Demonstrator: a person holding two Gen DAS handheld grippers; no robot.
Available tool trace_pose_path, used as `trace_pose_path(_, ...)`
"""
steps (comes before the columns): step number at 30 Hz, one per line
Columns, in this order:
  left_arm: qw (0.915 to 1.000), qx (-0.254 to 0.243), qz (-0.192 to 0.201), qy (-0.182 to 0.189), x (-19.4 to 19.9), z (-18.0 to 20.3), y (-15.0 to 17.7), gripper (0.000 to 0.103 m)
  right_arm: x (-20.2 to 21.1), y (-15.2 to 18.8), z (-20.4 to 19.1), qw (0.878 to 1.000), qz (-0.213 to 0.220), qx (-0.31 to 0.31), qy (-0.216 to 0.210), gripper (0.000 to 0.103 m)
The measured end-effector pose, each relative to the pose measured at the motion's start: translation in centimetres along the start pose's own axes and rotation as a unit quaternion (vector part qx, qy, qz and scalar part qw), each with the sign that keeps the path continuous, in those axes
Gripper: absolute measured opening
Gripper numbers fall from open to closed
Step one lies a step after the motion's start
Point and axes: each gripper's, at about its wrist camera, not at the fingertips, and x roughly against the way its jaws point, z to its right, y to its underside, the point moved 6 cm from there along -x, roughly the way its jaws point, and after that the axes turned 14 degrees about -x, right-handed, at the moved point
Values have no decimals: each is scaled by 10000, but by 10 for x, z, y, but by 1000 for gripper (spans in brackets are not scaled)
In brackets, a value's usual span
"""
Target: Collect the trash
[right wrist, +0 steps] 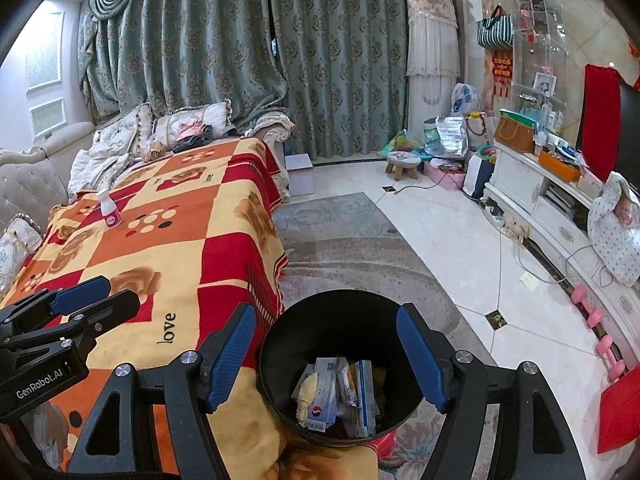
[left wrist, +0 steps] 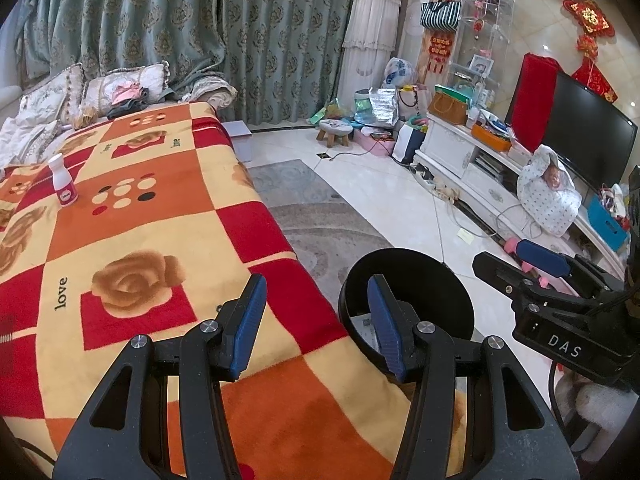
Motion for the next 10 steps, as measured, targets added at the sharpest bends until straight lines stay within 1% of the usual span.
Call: trace_pose_path(10, 10000, 61, -38, 46, 1, -1, 4, 51, -1, 2, -1, 10000, -40, 11, 10, 71)
